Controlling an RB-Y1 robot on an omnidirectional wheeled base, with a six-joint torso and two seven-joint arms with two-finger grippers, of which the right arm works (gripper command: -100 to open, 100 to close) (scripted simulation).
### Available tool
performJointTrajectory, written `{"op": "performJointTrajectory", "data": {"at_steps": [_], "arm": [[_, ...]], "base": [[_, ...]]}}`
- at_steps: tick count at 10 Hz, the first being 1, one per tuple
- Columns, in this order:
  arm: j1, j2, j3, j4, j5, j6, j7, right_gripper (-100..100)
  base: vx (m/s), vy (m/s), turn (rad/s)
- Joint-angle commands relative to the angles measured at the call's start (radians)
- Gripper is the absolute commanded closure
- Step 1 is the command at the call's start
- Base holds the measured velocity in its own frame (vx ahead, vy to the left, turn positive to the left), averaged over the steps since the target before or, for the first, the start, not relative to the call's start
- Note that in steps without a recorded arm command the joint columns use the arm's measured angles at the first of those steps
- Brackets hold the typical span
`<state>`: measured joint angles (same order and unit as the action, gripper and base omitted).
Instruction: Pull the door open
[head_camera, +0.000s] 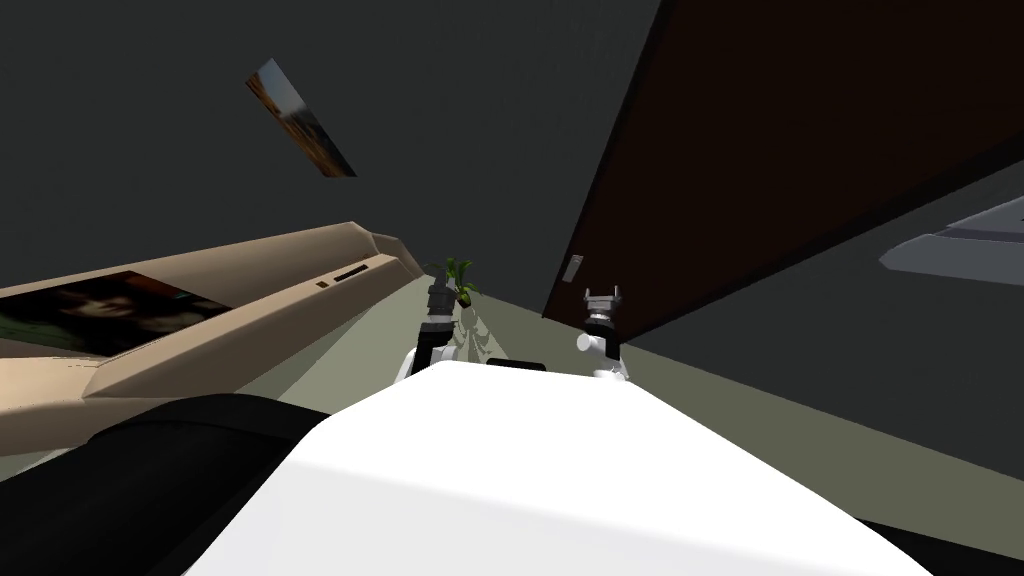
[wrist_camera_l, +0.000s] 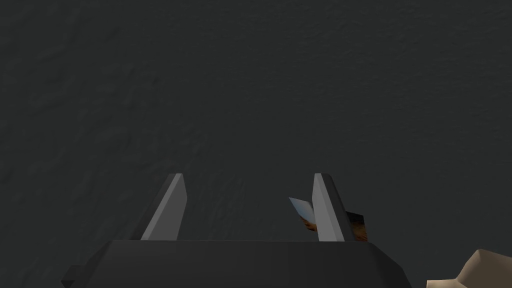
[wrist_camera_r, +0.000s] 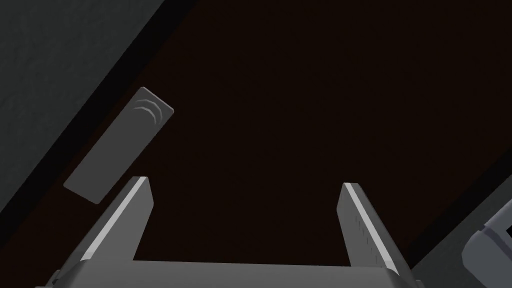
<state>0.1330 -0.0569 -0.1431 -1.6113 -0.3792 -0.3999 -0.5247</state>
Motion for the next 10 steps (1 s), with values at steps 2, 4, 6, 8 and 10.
{"op": "performJointTrajectory", "data": {"at_steps": [2, 4, 6, 8, 10], "arm": [[-0.034, 0.004, -0.016, 0.061, -0.045, 0.009, -0.065, -100], [-0.058, 0.007, -0.026, 0.108, -0.077, 0.012, -0.111, -100], [-0.082, 0.011, -0.037, 0.154, -0.109, 0.015, -0.155, -100], [-0.104, 0.016, -0.047, 0.196, -0.138, 0.018, -0.197, -100], [-0.125, 0.022, -0.056, 0.237, -0.166, 0.021, -0.236, -100]], "base": [[0.085, -0.048, 0.071], [0.092, -0.039, 0.083], [0.096, -0.048, 0.068], [0.092, -0.032, 0.073], [0.092, -0.042, 0.061]]}}
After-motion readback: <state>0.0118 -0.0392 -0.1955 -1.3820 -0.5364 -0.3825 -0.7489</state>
